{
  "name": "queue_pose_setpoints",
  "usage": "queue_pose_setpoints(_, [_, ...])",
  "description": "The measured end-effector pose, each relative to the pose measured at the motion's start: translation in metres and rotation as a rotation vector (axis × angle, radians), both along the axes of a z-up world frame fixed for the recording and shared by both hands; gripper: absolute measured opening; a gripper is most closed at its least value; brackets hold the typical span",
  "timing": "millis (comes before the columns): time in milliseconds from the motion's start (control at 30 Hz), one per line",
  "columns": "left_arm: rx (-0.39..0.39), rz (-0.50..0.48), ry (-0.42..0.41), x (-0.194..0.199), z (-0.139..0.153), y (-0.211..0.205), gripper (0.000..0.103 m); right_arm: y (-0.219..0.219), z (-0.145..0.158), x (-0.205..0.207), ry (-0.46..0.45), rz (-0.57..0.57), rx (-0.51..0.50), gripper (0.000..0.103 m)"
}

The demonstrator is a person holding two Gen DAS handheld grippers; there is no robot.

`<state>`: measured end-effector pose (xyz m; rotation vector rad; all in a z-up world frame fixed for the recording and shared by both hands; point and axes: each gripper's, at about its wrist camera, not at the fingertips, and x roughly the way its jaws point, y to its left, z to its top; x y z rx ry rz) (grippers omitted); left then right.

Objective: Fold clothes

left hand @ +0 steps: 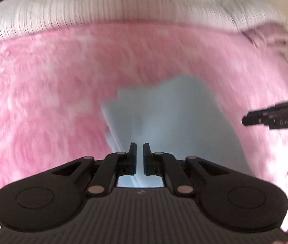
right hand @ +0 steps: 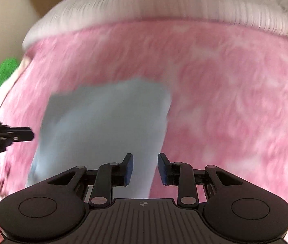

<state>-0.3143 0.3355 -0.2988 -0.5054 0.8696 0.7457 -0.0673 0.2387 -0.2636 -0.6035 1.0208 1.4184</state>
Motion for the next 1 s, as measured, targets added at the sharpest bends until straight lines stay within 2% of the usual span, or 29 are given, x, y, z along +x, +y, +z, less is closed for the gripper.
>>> queue_pose_setpoints(67, [0.02, -0.005, 0.006, 0.01, -0.011, 0.023, 0.003, 0.022, -0.008, 0.007, -0.014, -0.016, 0.02, 0.031])
queue_pose_setpoints(167, [-0.021, 0.0, 0.031, 0.019, -0.039, 0.049, 0.003, 0.052, -0.029, 0.014, -0.02, -0.025, 0.05, 0.031])
queue_pose_setpoints(267, [-0.065, 0.016, 0.058, 0.017, -0.074, 0.062, 0.003, 0.072, -0.055, 0.016, -0.026, 0.025, 0.066, 0.031])
queue_pose_setpoints(333, [-0.057, 0.03, 0.044, 0.013, -0.083, 0.064, 0.003, 0.08, -0.067, 0.017, -0.022, 0.037, 0.037, 0.031])
queue_pose_setpoints(433, [-0.078, 0.055, 0.029, 0.009, -0.075, 0.067, 0.003, 0.087, -0.075, 0.023, 0.005, 0.031, 0.001, 0.031])
queue_pose_setpoints(533, [-0.107, 0.09, 0.003, 0.003, -0.062, 0.069, 0.002, 0.083, -0.059, 0.028, 0.003, 0.006, -0.016, 0.031])
queue_pose_setpoints(633, [-0.16, 0.147, -0.051, -0.01, -0.04, 0.061, 0.002, 0.062, -0.036, 0.022, -0.007, 0.003, 0.002, 0.031])
queue_pose_setpoints(767, [-0.22, 0.149, -0.09, -0.015, -0.028, 0.032, 0.003, 0.023, -0.018, 0.007, 0.015, 0.02, -0.011, 0.031])
queue_pose_setpoints(900, [-0.269, 0.178, -0.031, -0.011, -0.053, 0.015, 0.004, -0.001, -0.033, -0.015, 0.007, 0.031, -0.098, 0.031])
queue_pose_setpoints(1000, [-0.283, 0.207, 0.007, -0.003, -0.053, 0.019, 0.002, 0.001, -0.052, -0.026, -0.033, 0.031, -0.145, 0.031])
